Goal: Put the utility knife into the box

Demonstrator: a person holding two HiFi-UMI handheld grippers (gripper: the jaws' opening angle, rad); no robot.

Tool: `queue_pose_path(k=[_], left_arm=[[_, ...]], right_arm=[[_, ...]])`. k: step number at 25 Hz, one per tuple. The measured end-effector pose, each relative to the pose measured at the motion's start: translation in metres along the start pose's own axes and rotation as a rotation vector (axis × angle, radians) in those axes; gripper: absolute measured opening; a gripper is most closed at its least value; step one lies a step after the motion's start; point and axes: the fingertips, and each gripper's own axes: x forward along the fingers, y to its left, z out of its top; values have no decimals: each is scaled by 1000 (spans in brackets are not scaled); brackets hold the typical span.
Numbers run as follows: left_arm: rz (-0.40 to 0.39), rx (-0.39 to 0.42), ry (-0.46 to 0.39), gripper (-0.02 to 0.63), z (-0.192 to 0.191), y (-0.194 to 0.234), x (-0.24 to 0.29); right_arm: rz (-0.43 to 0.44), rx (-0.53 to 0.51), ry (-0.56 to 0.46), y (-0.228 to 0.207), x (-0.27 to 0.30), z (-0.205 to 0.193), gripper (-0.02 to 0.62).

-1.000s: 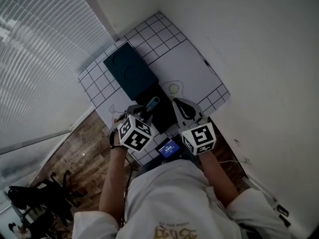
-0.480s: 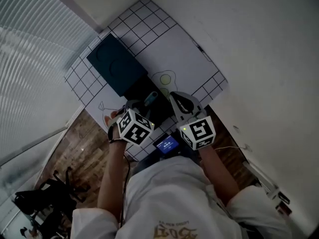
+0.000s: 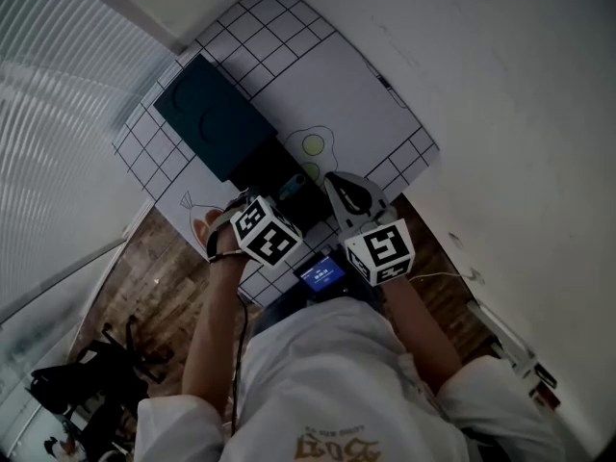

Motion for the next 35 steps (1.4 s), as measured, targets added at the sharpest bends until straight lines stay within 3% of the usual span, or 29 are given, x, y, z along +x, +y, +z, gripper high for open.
queue_pose_path(k=[5, 35], left_arm=[[-25, 38, 72, 140, -4, -1, 14], [-55, 82, 110, 144, -4, -5, 33]], right_arm=[[-13, 9, 5, -9, 3, -1, 6], [-13, 35, 25, -10, -3, -14, 7]])
